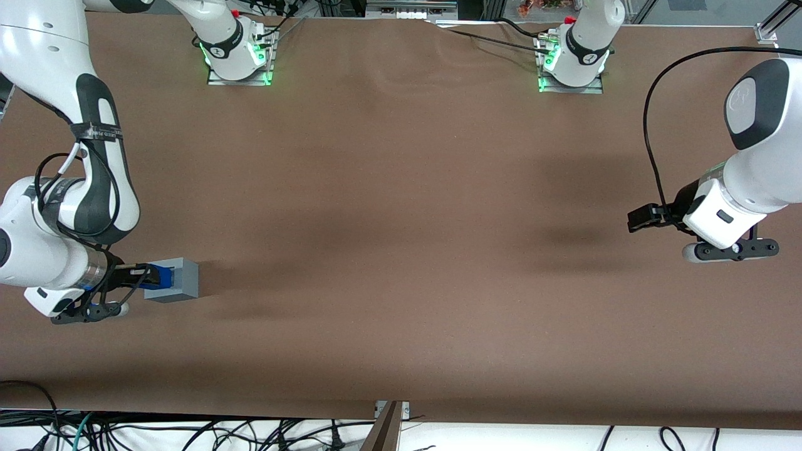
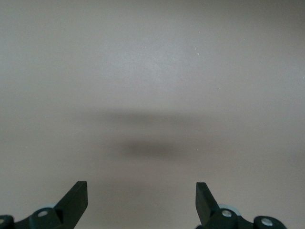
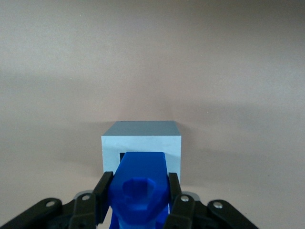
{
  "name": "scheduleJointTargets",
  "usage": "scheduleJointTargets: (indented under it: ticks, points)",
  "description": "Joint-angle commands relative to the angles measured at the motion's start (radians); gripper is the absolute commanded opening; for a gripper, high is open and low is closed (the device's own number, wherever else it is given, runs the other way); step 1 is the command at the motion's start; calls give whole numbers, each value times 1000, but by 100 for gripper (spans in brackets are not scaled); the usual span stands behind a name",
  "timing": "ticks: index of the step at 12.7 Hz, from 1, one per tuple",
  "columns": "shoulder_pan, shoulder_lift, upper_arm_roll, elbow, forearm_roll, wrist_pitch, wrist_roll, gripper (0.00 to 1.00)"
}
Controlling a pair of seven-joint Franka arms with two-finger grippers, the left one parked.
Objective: Insert blue part into gray base with right arm
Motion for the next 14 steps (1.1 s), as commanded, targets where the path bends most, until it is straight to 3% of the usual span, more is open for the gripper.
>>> scheduleJointTargets:
  ticks: [1,7,9,14]
  points:
    - [-1,-3,9,-27,16,-15,9,32]
    - [-6,0,9,-24,15,-23,9,33]
    - [-9,2,9,-21,13,-18,10,100]
    - [-7,-4,4,65,10,-24,3,100]
